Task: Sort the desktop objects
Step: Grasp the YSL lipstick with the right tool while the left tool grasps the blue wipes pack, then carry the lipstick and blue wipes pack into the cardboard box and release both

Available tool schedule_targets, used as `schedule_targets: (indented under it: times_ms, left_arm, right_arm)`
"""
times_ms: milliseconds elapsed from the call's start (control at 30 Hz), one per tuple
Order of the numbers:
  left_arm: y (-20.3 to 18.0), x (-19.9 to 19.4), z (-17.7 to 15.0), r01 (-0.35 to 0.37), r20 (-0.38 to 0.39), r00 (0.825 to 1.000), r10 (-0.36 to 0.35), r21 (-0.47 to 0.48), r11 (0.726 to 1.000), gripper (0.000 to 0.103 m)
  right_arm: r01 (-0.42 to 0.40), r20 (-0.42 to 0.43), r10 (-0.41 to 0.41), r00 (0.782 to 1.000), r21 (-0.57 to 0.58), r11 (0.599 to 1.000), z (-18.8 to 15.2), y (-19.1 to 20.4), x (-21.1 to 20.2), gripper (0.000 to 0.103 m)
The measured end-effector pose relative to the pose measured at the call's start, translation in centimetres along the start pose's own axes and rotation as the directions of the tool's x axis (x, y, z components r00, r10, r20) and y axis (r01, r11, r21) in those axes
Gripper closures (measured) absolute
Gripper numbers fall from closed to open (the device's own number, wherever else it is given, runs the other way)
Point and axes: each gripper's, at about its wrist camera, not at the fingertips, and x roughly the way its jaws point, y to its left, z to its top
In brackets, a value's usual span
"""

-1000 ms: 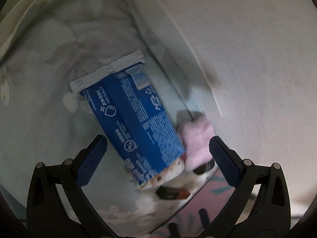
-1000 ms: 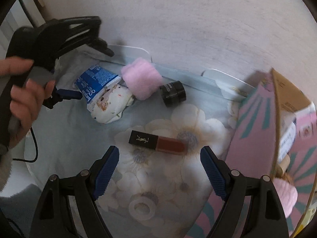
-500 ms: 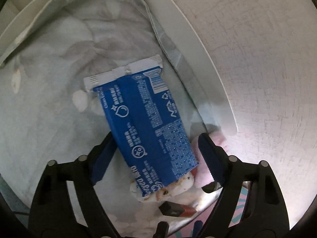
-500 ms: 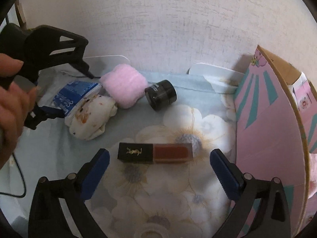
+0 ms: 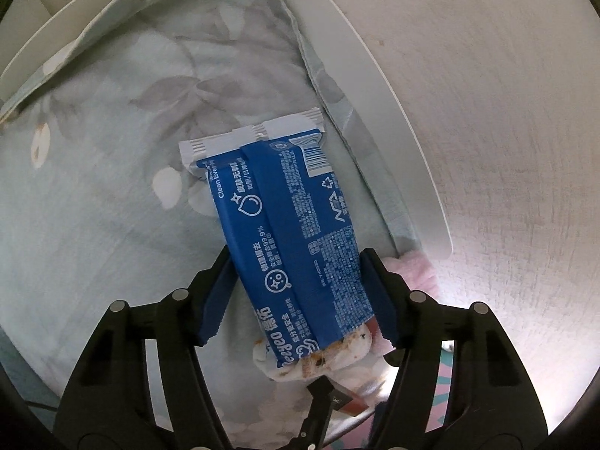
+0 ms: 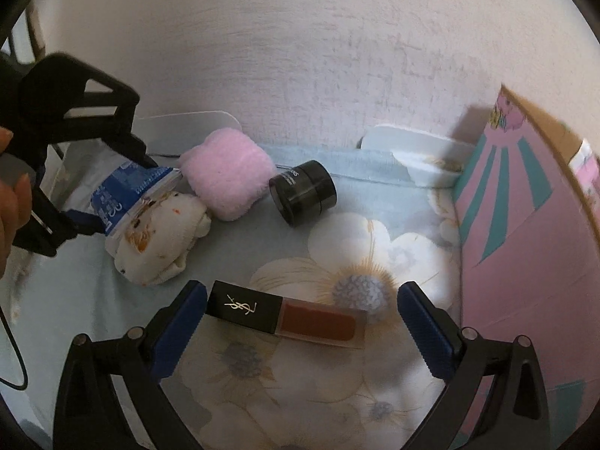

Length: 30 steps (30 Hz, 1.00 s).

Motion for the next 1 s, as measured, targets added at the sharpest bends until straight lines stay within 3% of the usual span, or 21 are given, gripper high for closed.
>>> schedule_targets:
  times_ms: [200,333,367,433,633,1000]
  left_arm:
    - [-1.7,1.0,0.3,-0.061,-0.082,0.995,0.058,-0.033,0.998,0.04]
    - [-2.9,1.4,-0.2,-0.1,-0.086,0.992,0.097,-0.036,0.994,0.04]
    - [-3.2,1.4,-0.4,-0.104,-0.081,0.992,0.101,-0.035,0.994,0.04]
    - [-3.6,1.4,-0.8,-0.106,-0.068,0.992,0.104,-0.027,0.994,0.04]
    - [-4.4,1.3,-1.9,-0.061,-0.065,0.996,0.061,-0.006,0.998,0.044]
    - [-6.5,-1.2,-3.6,0.021,-0.04,0.999,-0.018,0.078,0.997,0.045]
  right_arm:
    - [-0.061,0.022,0.06,0.998,0.039,0.997,-0.3,-0.7,0.4,0.002]
    - [-0.006,0.015,0.007,1.0,-0.055,0.998,-1.3,0.9,0.8,0.002]
    - [-0.002,0.024,0.004,1.0,-0.07,0.998,-1.6,1.2,0.7,0.004]
    - [0.003,0.044,0.001,0.999,-0.085,0.996,-1.8,1.6,0.4,0.02]
    - [-0.03,0.06,0.033,0.998,-0.046,0.999,-1.6,1.2,0.0,0.022]
    - [-0.011,0.087,0.016,0.996,-0.054,0.999,-1.5,1.6,-2.1,0.022]
